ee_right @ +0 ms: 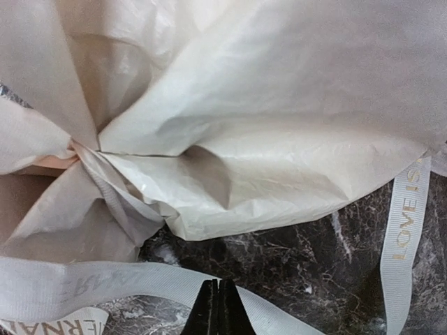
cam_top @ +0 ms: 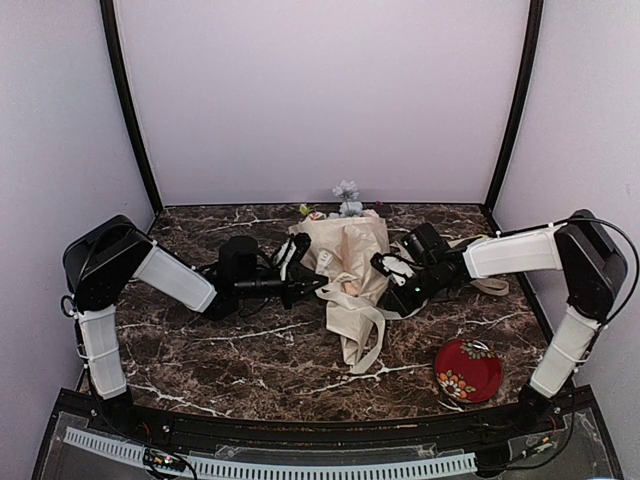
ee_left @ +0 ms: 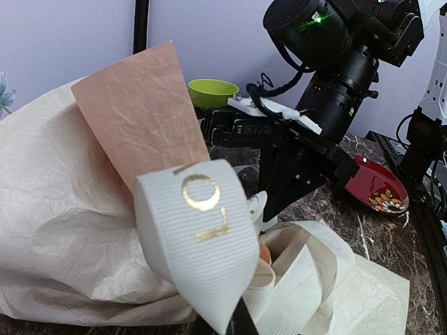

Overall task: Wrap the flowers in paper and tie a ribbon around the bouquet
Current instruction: Cross the half-tied ribbon over the folded bouquet.

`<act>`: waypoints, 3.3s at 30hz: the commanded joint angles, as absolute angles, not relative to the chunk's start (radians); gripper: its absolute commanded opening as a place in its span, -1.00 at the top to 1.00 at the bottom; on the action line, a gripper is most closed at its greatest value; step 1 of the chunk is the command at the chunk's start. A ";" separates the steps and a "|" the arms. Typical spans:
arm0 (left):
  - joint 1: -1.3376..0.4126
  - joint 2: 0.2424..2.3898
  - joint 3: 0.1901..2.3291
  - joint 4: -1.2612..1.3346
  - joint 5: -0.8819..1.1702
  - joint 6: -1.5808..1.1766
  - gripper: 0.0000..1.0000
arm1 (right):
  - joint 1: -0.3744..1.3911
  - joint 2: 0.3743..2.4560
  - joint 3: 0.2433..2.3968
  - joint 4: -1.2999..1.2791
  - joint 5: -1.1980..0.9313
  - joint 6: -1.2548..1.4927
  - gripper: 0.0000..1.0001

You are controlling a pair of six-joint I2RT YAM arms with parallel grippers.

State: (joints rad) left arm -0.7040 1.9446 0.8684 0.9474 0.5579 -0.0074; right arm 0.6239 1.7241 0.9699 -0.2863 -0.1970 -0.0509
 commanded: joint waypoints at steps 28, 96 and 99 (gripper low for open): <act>-0.699 1.890 0.870 0.933 0.573 0.006 1.00 | 0.638 1.816 1.093 -0.379 -0.219 -0.158 -0.37; -0.704 1.717 0.857 0.634 0.465 0.136 0.10 | 0.621 1.680 1.129 -0.449 -0.617 0.326 1.00; -0.704 1.768 0.965 0.495 0.615 0.193 -0.08 | 0.631 1.675 1.129 -0.444 -0.620 0.338 1.00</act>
